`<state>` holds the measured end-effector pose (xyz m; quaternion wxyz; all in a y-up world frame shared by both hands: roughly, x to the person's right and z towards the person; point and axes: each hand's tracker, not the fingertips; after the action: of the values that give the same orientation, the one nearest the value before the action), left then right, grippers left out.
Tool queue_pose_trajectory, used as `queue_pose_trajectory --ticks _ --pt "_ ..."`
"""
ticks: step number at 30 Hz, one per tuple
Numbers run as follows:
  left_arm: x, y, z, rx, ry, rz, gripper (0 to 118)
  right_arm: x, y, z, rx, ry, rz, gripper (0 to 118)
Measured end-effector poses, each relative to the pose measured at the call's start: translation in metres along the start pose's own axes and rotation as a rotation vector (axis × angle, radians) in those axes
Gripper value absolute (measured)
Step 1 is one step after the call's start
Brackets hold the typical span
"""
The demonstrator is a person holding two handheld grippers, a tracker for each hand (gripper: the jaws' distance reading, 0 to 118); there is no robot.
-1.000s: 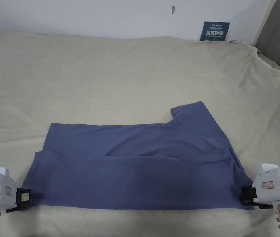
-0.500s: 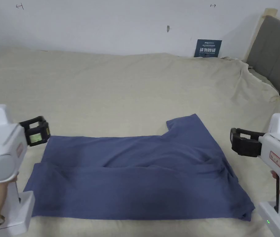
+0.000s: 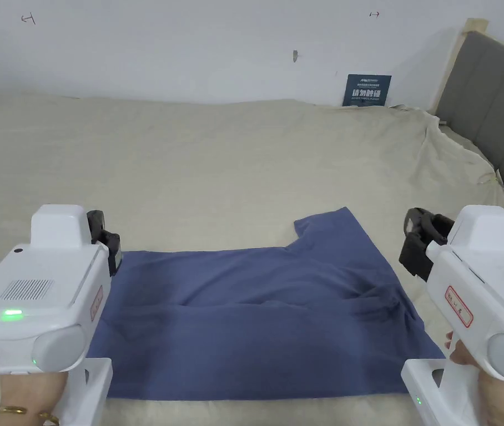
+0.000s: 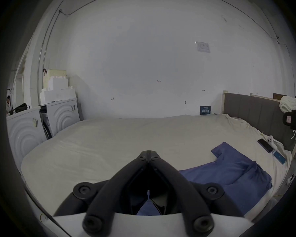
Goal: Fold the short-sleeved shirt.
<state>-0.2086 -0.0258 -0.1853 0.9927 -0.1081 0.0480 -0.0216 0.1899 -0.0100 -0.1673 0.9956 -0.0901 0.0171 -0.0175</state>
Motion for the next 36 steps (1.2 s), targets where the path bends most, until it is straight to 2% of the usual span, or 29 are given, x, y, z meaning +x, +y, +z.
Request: queue_pose_trajectory --ticks 10,17,18,19,20,21,22,23,27,30,36 --pt "0.004 -0.003 0.0 -0.02 -0.006 0.027 0 -0.005 -0.002 -0.01 -0.037 0.009 -0.002 0" --pt "0.004 0.001 -0.012 -0.017 -0.009 0.046 0 -0.004 0.015 -0.065 -0.12 0.016 0.01 0" --pt "0.005 0.001 -0.015 -0.017 -0.009 0.047 0 -0.003 0.018 -0.077 -0.143 0.014 0.0 6" --pt "0.005 0.002 -0.018 -0.017 -0.009 0.048 0 -0.002 0.021 -0.089 -0.159 0.014 -0.011 23" --pt "0.005 0.002 -0.021 -0.017 -0.012 0.046 0 0.0 0.024 -0.102 -0.183 0.009 -0.011 49" --pt "0.006 0.003 -0.025 -0.016 -0.013 0.044 0 0.001 0.027 -0.118 -0.225 0.021 -0.011 89" --pt "0.006 0.004 -0.028 -0.016 -0.013 0.043 0 0.003 0.029 -0.132 -0.266 0.036 -0.006 107" --pt "0.006 0.005 -0.032 -0.017 -0.015 0.044 0 0.005 0.03 -0.147 -0.288 0.032 0.0 116" --pt "0.008 0.008 -0.05 -0.019 -0.021 0.056 0 0.006 0.029 -0.207 -0.456 -0.001 0.054 118" --pt "0.009 0.009 -0.064 -0.023 -0.028 0.072 0 0.016 0.016 -0.259 -0.608 -0.037 0.065 118" --pt "0.012 0.006 -0.095 -0.035 -0.018 0.076 0 0.049 -0.041 -0.339 -0.952 -0.172 -0.016 115"
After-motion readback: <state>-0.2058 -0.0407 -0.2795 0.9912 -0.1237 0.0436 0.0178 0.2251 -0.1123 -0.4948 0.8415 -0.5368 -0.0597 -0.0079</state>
